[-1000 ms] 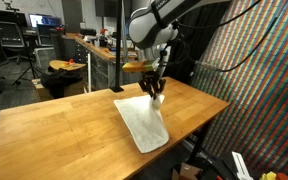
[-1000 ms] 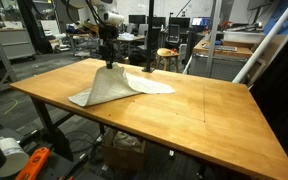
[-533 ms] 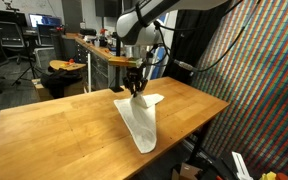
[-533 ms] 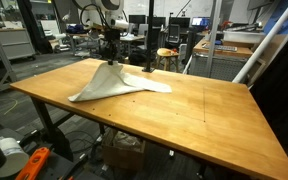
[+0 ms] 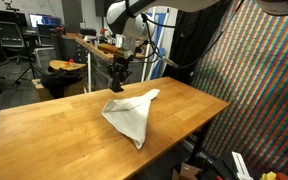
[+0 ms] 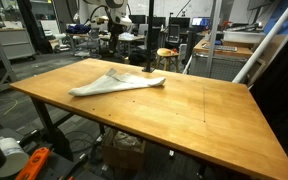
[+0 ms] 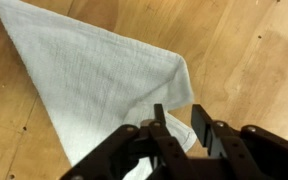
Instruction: Fold the towel into a triangle twice
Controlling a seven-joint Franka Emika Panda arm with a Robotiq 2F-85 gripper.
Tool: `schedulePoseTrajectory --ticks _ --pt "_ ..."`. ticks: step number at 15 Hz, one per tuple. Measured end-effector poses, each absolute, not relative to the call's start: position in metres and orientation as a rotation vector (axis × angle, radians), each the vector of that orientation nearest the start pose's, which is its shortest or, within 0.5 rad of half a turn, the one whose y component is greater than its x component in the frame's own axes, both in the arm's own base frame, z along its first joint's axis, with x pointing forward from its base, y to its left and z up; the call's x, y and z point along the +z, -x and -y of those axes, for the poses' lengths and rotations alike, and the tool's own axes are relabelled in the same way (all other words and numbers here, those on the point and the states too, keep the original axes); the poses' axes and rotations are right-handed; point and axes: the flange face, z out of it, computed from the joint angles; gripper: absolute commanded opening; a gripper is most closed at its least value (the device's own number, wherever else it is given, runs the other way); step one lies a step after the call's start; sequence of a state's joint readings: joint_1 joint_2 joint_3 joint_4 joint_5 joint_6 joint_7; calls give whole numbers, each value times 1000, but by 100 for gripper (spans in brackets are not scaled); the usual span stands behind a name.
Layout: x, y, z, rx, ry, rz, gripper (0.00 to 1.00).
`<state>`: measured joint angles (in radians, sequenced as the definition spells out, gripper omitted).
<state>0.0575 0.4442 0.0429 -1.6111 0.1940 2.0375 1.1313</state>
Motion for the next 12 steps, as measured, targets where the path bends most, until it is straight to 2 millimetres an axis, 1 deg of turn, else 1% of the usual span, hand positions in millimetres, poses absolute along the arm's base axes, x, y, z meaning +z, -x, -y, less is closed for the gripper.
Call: schedulePoseTrajectory --ticks 2,4,5,7,12 --pt "372 -671 -79 175 2572 -1539 83" --pt "373 -666 -85 177 2665 -1458 96" --pt "374 -659 -88 196 2721 -1406 100" --pt "380 -641 -97 258 2819 -1287 100" --pt "402 -579 -123 413 2999 -921 100"
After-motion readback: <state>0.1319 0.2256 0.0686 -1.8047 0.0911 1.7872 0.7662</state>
